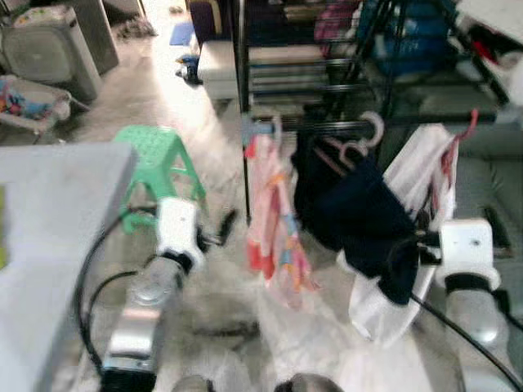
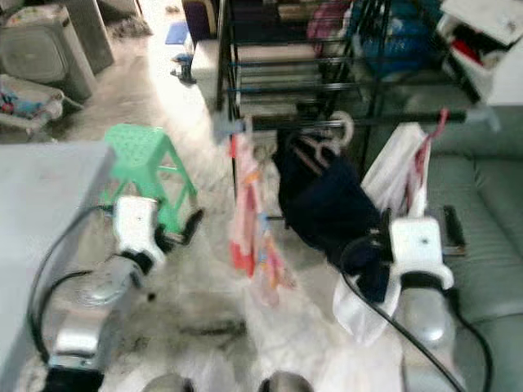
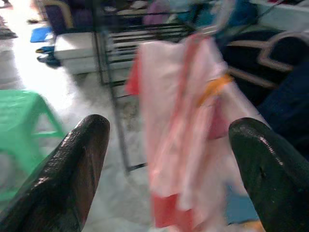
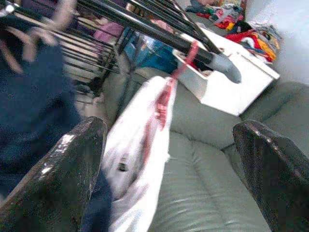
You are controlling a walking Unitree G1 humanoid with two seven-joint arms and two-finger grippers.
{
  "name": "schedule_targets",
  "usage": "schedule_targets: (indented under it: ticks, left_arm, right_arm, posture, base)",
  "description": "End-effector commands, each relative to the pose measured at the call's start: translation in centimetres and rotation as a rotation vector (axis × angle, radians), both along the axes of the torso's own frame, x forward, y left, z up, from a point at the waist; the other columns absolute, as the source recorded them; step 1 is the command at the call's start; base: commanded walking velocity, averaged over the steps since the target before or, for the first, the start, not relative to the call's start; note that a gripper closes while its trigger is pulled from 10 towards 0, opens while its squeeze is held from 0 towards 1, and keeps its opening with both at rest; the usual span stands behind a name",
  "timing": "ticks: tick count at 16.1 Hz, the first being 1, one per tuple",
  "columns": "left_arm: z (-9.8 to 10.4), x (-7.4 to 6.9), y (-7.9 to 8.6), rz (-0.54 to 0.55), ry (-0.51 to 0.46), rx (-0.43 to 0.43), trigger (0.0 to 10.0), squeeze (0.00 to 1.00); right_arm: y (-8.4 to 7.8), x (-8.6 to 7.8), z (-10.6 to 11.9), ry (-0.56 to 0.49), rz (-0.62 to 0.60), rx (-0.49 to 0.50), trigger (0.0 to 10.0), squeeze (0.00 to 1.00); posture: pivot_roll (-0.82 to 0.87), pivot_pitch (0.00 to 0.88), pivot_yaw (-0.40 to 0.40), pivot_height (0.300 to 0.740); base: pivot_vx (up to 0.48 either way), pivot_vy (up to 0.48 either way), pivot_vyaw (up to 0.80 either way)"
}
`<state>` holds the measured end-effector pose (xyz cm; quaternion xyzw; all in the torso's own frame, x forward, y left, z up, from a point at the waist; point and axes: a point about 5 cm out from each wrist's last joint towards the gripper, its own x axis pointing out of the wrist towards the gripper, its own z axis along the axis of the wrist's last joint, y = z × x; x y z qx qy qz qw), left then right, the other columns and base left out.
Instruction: Hang hanger
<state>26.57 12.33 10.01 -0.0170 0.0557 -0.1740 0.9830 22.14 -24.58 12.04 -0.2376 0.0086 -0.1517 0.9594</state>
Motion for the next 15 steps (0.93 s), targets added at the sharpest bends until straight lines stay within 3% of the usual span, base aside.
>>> schedule_targets:
  ticks: [1, 10, 15]
  left_arm:
    - [0.4, 0.2, 0.5, 0.013, -0.022, 0.013, 10.0, 0.0]
    - [0.8, 0.4, 0.9, 0.023, -0.049, -0.018, 10.0, 0.0]
    - [0.9, 0.4, 0.7, 0.012, -0.06, -0.025, 10.0, 0.0]
  right_arm:
    - [0.1, 0.3, 0.2, -0.009, -0.001, 0.013, 10.0, 0.0]
    - [2.1, 1.2, -0.6, 0.027, 0.155, 0.111, 10.0, 0.0]
    - [2.7, 1.5, -1.1, 0.055, 0.21, 0.173, 10.0, 0.0]
  posture:
    - [-0.05, 0.012, 0.023, 0.74]
    - [-0.05, 0.004, 0.019, 0.74]
    - [-0.05, 0.017, 0.02, 0.74]
  base:
    - [0.0, 0.0, 0.0]
    - [0.0, 0.0, 0.0]
    - [0.395, 0.222, 0.0]
